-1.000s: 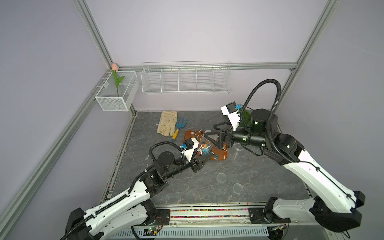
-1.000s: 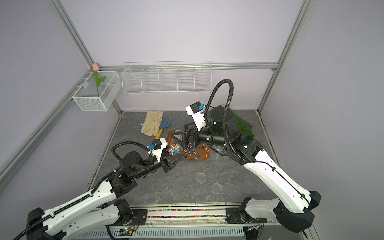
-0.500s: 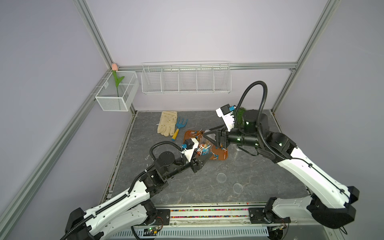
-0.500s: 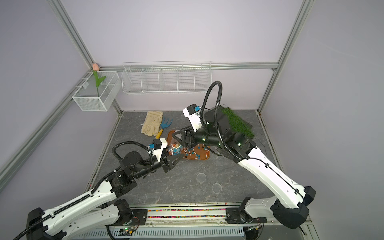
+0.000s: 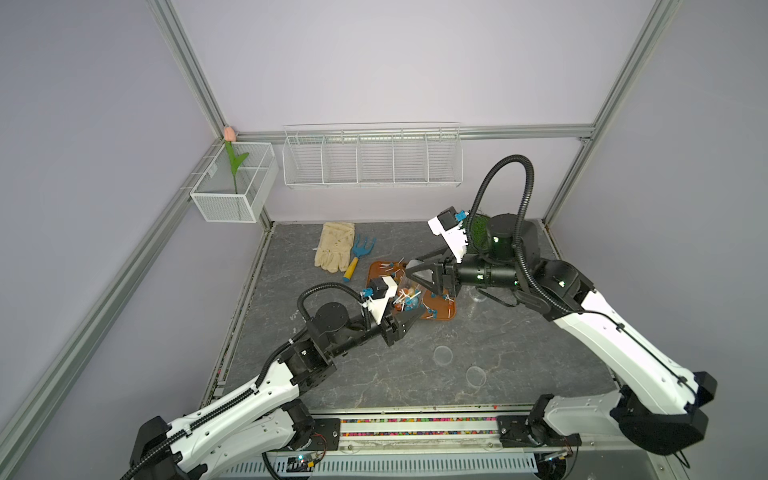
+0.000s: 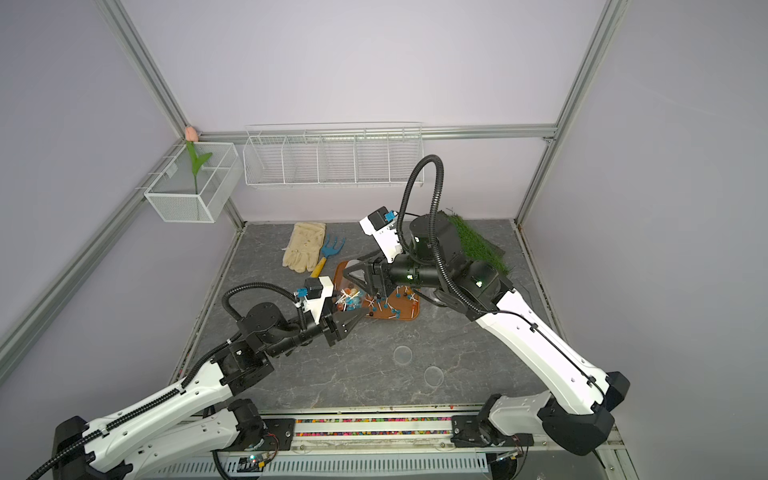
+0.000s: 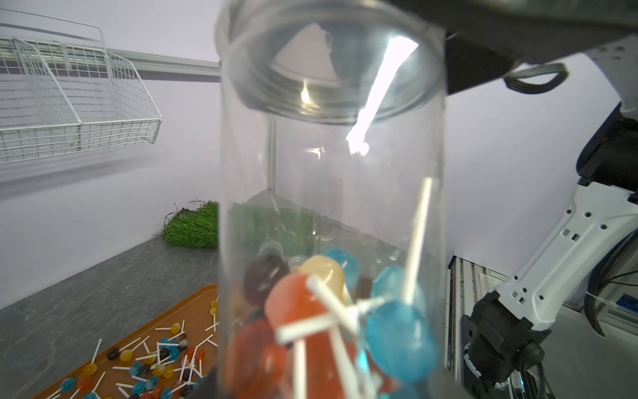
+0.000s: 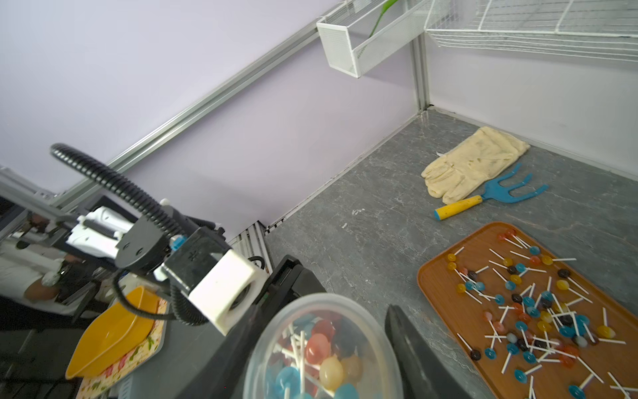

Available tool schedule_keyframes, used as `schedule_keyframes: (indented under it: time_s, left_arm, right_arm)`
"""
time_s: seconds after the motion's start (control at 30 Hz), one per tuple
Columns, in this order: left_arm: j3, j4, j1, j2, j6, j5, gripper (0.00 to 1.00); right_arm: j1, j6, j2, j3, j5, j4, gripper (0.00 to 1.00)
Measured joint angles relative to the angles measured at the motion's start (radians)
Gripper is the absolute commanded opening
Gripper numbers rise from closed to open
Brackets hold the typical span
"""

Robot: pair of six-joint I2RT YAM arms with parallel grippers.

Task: Pour the candies out of the jar
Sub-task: Unscrew the lid from the jar.

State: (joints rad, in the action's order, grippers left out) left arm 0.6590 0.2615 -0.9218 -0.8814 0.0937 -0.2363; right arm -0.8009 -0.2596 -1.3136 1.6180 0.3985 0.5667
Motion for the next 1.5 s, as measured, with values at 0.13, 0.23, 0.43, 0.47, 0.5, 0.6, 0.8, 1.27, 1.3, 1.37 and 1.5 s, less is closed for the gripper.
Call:
schedule_keyframes:
  time_s: [0.13, 0.23, 0.43, 0.47, 0.5, 0.6, 0.8, 1.27, 1.3, 1.37, 1.5]
  left_arm:
    - [0.018, -0.006, 0.001, -0.002, 0.0, -0.031, 0.43]
    - [0.03, -0.006, 0.001, -0.002, 0.001, -0.059, 0.43]
    - [0.058, 0.0, 0.0, -0.017, 0.001, -0.121, 0.43]
    - [0.062, 0.003, 0.0, -0.024, 0.001, -0.128, 0.43]
    - [0.066, 0.007, 0.0, -0.03, 0.002, -0.135, 0.43]
    - [0.068, 0.026, 0.0, -0.045, 0.004, -0.148, 0.43]
    - [0.072, 0.038, 0.001, -0.056, 0.004, -0.153, 0.43]
    - [0.038, 0.003, 0.001, -0.035, 0.003, -0.023, 0.43]
    - [0.037, 0.002, 0.001, -0.035, 0.002, -0.011, 0.43]
    - [0.035, -0.001, 0.001, -0.033, -0.002, 0.007, 0.43]
    - [0.031, -0.008, 0.001, -0.031, -0.018, 0.043, 0.43]
  right_arm:
    - [0.062, 0.064, 0.0, 0.0, 0.173, -0.01, 0.44]
    - [0.093, 0.125, 0.0, 0.0, 0.286, -0.018, 0.45]
    - [0.116, 0.238, 0.0, 0.008, 0.42, -0.037, 0.46]
    - [0.118, 0.249, 0.0, 0.008, 0.431, -0.041, 0.47]
    - [0.12, 0.259, 0.0, 0.009, 0.439, -0.043, 0.47]
    - [0.125, 0.276, 0.0, 0.009, 0.448, -0.047, 0.48]
    - [0.125, 0.29, 0.0, 0.016, 0.448, -0.046, 0.92]
    - [0.118, 0.156, 0.106, 0.016, 0.204, -0.069, 0.92]
    - [0.118, 0.134, 0.105, 0.016, 0.175, -0.068, 0.94]
    - [0.118, 0.09, 0.098, 0.016, 0.123, -0.064, 0.98]
    - [0.116, 0.01, 0.076, 0.011, 0.049, -0.052, 0.97]
